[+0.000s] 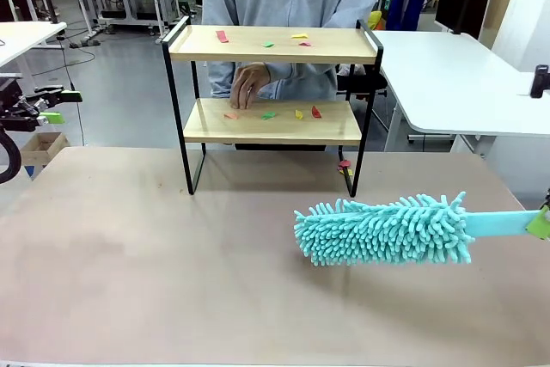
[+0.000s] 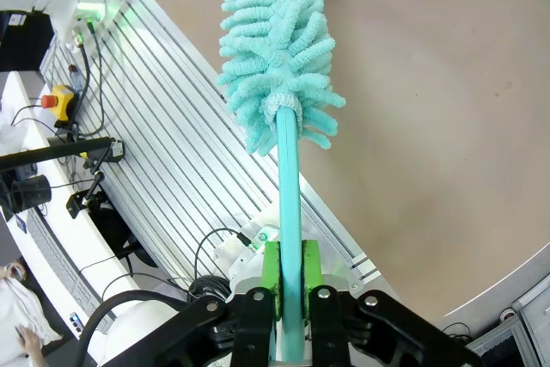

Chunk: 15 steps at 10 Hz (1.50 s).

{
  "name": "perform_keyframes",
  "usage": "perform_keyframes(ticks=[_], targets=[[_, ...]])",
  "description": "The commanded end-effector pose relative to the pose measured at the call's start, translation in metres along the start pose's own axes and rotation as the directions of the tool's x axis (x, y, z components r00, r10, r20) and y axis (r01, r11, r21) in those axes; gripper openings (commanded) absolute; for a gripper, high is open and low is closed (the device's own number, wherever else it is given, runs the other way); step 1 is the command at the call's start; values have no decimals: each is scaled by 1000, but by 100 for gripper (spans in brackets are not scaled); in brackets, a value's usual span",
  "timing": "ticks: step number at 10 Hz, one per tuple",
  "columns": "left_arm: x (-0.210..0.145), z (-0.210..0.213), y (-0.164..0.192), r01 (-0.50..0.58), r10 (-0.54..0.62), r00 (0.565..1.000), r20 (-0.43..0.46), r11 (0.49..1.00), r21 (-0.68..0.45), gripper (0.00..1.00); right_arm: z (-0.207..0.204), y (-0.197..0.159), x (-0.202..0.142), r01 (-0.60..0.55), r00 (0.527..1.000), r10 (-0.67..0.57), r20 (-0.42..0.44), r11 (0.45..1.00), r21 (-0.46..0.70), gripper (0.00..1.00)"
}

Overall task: Clean the shelf.
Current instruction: Clean the specific section of the Shelf indicated by the human with the Duster.

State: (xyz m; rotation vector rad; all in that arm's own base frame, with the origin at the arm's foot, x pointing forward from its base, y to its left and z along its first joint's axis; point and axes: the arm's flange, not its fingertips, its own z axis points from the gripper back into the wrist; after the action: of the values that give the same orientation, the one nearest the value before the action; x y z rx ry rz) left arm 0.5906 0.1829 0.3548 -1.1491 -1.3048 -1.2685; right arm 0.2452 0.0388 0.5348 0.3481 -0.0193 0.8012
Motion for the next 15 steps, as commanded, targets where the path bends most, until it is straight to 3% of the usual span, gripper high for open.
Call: perform_keyframes(ticks=[1,8,13,15], targets=[[2,-1,-2,12,-12,1000,-7,1000,-4,100,4,-1,2,8,1000,-8,10,1000,-2,13],[2,-1,-2,12,-12,1000,-7,1000,-4,100,0,0,0,0,1000,0,0,1000,0,13],[2,-1,-2,12,-12,1000,-7,1000,-4,100,0,65,56,-9,967,0,255,999,33,13],[2,-1,-2,12,-12,1000,-7,1000,-4,100,-8,92,84,78,931,-104,349,993,86,13]])
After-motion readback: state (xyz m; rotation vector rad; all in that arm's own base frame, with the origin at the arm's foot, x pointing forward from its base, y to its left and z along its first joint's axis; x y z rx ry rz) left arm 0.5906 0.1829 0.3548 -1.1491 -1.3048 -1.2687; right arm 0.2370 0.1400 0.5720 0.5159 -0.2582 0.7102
